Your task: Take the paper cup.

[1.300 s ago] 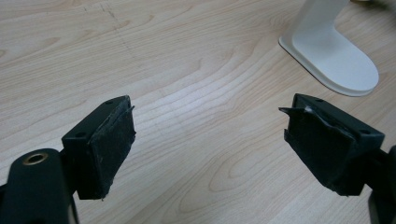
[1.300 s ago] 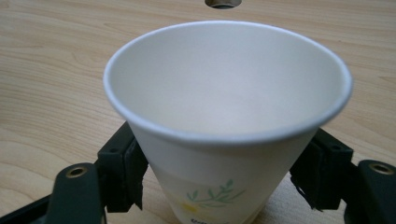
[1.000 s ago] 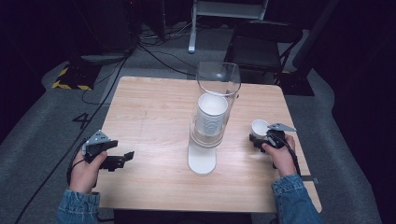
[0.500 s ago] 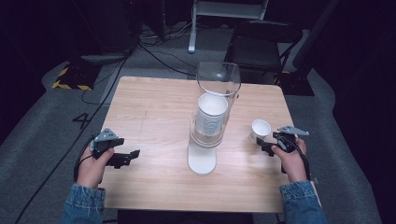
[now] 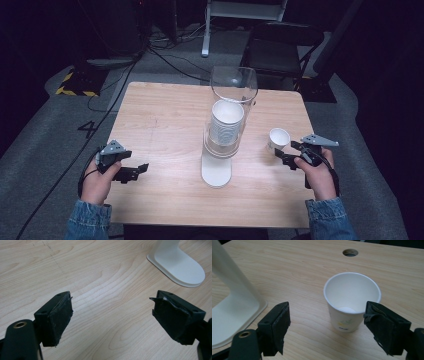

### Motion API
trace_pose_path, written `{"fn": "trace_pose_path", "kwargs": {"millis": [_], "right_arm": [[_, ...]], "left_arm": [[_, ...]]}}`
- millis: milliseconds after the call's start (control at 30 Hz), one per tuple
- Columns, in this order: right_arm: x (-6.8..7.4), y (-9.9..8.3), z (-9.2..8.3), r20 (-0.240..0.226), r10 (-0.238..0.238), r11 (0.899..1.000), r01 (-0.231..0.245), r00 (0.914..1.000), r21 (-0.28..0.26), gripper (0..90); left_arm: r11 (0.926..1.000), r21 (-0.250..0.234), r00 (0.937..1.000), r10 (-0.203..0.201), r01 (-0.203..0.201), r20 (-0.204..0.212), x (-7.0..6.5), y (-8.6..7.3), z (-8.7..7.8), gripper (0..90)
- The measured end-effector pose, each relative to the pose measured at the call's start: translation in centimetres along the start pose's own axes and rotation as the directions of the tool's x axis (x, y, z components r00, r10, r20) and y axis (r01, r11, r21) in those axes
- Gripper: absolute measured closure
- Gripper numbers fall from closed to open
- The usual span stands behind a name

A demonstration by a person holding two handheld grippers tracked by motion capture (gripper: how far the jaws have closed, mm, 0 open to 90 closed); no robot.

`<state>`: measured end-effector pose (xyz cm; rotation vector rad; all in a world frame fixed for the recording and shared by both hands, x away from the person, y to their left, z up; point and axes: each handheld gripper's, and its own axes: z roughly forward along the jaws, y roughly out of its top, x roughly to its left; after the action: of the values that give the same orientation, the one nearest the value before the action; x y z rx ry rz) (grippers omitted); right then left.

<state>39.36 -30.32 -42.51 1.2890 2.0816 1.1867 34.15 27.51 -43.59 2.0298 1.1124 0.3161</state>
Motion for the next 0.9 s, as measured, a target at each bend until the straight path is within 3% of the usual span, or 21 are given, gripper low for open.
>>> {"fn": "trace_pose_path", "kwargs": {"millis": [233,333,500,667,700,900], "right_arm": [[2.6,0.5,-0.4,-0.057,-0.054,0.999,0.054,0.9969,0.000,21.7],[4.2,0.1,-0.4,-0.115,-0.080,0.997,0.082,0.9901,0.010,21.7],[5.6,-0.4,-0.4,-0.162,-0.100,0.995,0.103,0.9816,0.012,21.7],[7.1,-1.8,0.1,-0.238,-0.138,0.989,0.147,0.9613,0.020,22.2],[7.6,-2.5,0.4,-0.278,-0.149,0.984,0.171,0.9490,0.058,23.7],[8.0,-4.3,1.6,-0.302,-0.166,0.975,0.202,0.9388,0.092,22.9]], "left_arm": [[0.9999,0.014,0.9999,-0.007,0.007,-0.013,-0.1,-0.3,-0.1,15.8],[0.9998,0.016,0.9999,-0.010,0.011,-0.004,-0.4,-0.3,0.2,15.6],[0.9996,0.026,1.0000,0.004,-0.004,0.008,-1.1,-0.4,0.6,15.7],[0.9991,0.013,0.9991,0.041,-0.041,0.014,-1.7,-0.8,0.8,15.9],[0.9992,0.016,0.9991,0.037,-0.037,0.019,-1.8,-0.8,0.9,15.8],[0.9989,0.028,0.9988,0.036,-0.037,0.033,-1.9,-0.7,1.1,15.7]]}}
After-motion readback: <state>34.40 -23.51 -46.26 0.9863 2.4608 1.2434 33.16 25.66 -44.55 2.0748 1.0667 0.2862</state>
